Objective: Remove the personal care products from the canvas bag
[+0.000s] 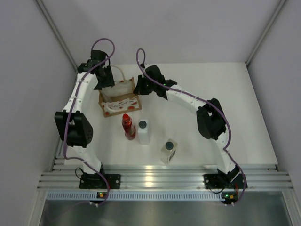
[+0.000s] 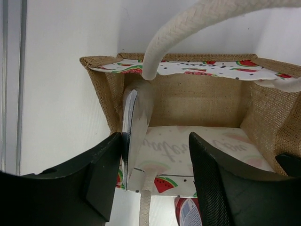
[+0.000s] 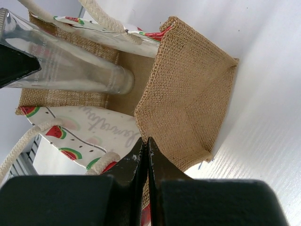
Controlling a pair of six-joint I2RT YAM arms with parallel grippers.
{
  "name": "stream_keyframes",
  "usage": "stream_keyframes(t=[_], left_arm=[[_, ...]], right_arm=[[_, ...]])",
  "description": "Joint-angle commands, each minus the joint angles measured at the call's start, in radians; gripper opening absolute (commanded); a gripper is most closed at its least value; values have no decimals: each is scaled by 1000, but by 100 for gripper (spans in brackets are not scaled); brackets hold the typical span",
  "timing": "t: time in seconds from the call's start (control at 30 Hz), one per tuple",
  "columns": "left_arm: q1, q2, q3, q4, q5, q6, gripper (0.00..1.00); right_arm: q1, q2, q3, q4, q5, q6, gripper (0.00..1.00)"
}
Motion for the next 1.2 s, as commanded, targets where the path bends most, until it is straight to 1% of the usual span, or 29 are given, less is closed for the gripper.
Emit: stream_keyframes(t=[0.0, 0.1, 0.3, 0.6, 0.63, 0.67, 0.73, 0.77, 0.83, 0.87, 0.93, 0.97, 1.17], left_arm=[[8, 23, 43, -18, 10, 13, 63], [8, 44, 37, -18, -3, 6, 61], [8, 103, 43, -17, -10, -2, 59], [9, 162, 29, -17, -24, -14, 51], [9, 163, 28, -15, -21, -14, 48], [9, 164, 29, -15, -20, -19, 43], [9, 169, 33, -15, -20, -21, 38], [9, 175, 36, -14, -18, -19, 30], [11, 175, 34, -15, -12, -22, 24], [11, 169, 34, -15, -9, -27, 19], [11, 164, 37, -14, -9, -27, 3], [11, 155, 39, -15, -7, -27, 0], [11, 91, 66, -14, 3, -25, 0]], right_arm=[[-2, 15, 52, 13, -10, -5, 0], [0, 15, 52, 11, -10, -7, 0], [-2, 20, 52, 14, -12, -5, 0], [-2, 27, 56, 20, -16, -4, 0], [-2, 27, 56, 20, -18, -4, 0], [-2, 27, 56, 20, -19, -5, 0], [-2, 29, 56, 22, -18, -4, 0], [-2, 29, 56, 20, -18, -5, 0], [-2, 29, 53, 20, -21, -5, 0], [-2, 30, 55, 20, -21, -4, 0], [-2, 32, 56, 20, -21, -5, 0], [-2, 32, 56, 20, -21, -5, 0], [-2, 35, 58, 25, -22, -2, 0]])
